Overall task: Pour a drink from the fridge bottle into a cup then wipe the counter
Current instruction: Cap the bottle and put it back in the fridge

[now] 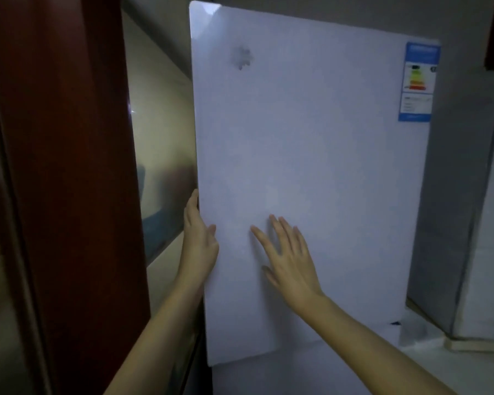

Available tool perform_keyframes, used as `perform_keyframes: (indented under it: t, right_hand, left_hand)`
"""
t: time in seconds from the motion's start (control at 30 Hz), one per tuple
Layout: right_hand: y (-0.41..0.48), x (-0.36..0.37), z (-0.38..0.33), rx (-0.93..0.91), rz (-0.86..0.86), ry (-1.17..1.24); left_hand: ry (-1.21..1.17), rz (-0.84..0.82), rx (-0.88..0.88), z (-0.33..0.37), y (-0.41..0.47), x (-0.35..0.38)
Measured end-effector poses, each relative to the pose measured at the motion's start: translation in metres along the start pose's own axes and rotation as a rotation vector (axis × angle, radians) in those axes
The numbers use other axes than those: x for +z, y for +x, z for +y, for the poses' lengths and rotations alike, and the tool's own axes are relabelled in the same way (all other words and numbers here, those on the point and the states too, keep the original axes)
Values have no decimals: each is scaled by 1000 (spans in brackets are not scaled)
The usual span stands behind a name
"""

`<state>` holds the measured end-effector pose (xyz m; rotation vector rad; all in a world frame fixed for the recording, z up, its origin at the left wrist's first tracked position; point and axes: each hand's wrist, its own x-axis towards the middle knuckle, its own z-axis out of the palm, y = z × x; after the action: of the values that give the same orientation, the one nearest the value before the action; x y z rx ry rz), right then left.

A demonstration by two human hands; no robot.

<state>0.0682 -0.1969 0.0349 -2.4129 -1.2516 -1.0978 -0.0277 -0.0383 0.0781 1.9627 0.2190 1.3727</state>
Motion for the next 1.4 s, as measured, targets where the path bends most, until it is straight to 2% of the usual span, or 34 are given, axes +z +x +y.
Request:
perform_keyframes:
  t: [0.17, 0.27, 0.4, 0.53, 0.73, 0.9, 0.97, 1.13, 1.4]
  right_hand:
    - [35, 28, 11, -60, 35, 6]
    - [49, 41, 17, -98, 89, -26]
    - [77, 46, 28, -142, 53, -95]
    - [99, 52, 41, -122, -48, -140]
    - [103, 63, 39, -106, 58, -208]
    - [105, 61, 42, -143, 27, -178]
    - [95, 54, 41, -82, -3, -95]
    - [40, 37, 30, 48, 112, 40]
    - [-107, -8, -2, 334, -172, 2]
  left_hand:
    - [63, 30, 2, -29, 26, 19]
    - [124, 72, 100, -40, 36, 35]
    - [403, 112, 209, -57, 49, 55]
    - [507, -17, 186, -78, 58, 68]
    - [543, -60, 173, -89, 62, 87]
    - [623, -99, 158, -84, 62, 76]
    - [645, -117, 143, -79, 58, 66]
    - [749, -176, 184, -71, 10, 47]
    - [776, -544, 287, -34, -120, 34]
